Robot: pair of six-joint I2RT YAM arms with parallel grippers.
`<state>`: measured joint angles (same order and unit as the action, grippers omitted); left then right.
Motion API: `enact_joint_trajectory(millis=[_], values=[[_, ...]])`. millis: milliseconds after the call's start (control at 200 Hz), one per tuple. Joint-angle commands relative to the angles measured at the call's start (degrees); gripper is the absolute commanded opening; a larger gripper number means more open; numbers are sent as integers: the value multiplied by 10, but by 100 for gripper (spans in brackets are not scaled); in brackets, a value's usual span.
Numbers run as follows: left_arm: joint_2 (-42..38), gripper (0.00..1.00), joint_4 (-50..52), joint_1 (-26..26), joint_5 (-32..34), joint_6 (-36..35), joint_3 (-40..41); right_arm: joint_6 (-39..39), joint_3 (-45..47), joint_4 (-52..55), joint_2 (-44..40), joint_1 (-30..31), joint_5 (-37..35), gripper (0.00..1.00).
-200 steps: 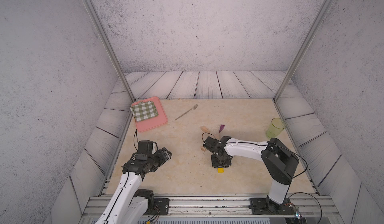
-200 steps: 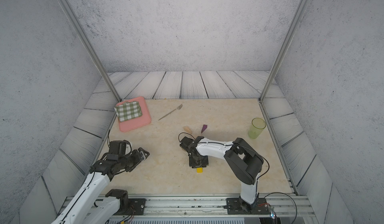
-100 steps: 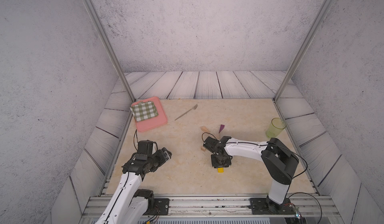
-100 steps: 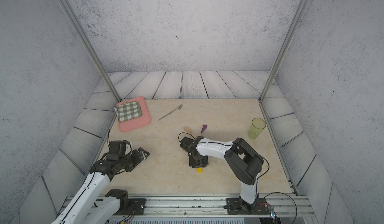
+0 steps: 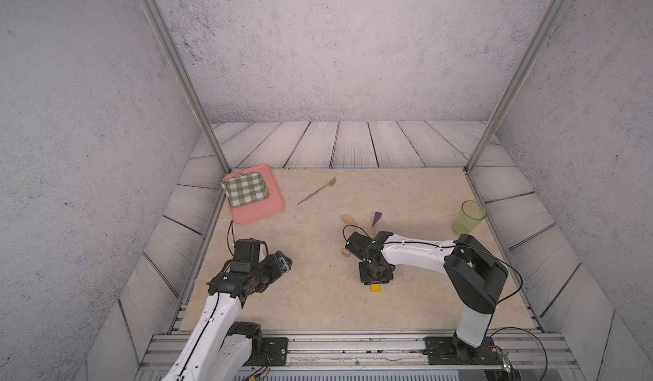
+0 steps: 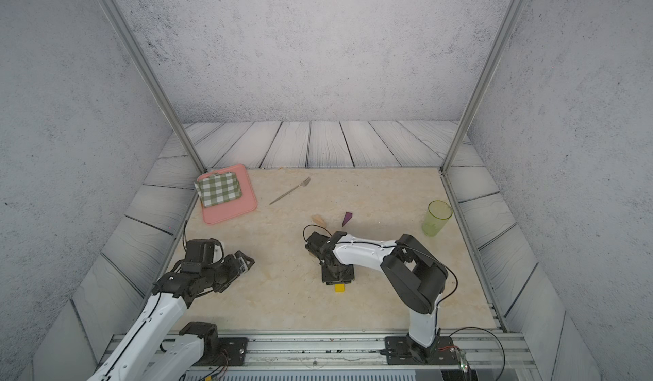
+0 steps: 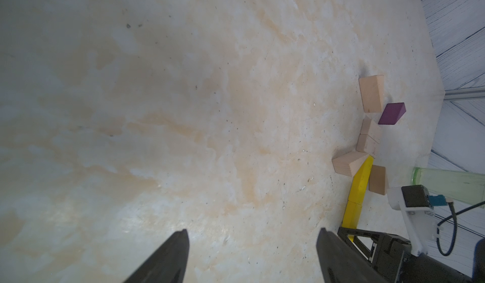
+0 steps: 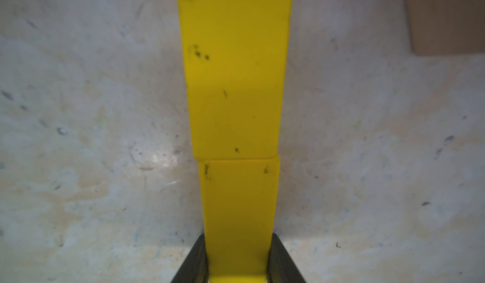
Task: Assemble a small pinwheel with building blocks
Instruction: Assemble the building block at the center of the board.
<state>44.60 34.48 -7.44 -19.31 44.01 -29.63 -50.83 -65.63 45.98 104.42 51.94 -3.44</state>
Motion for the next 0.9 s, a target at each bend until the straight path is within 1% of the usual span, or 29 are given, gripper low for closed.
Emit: enact_joint_trajectory(millis=[0,450,606,816,896], values=[[-6,83,1,6,2,1,9,-1,-12,0,19,-2,-10,39],[-6,83,3,6,2,1,9,-1,-11,-1,20,0,-10,41],[-7,83,2,6,2,1,9,-1,-11,-3,17,0,-9,44],[-6,83,3,6,2,1,9,-6,-9,-3,-13,1,-21,49],[-4,83,2,5,4,-1,8,-4,-13,0,-45,0,-29,50]])
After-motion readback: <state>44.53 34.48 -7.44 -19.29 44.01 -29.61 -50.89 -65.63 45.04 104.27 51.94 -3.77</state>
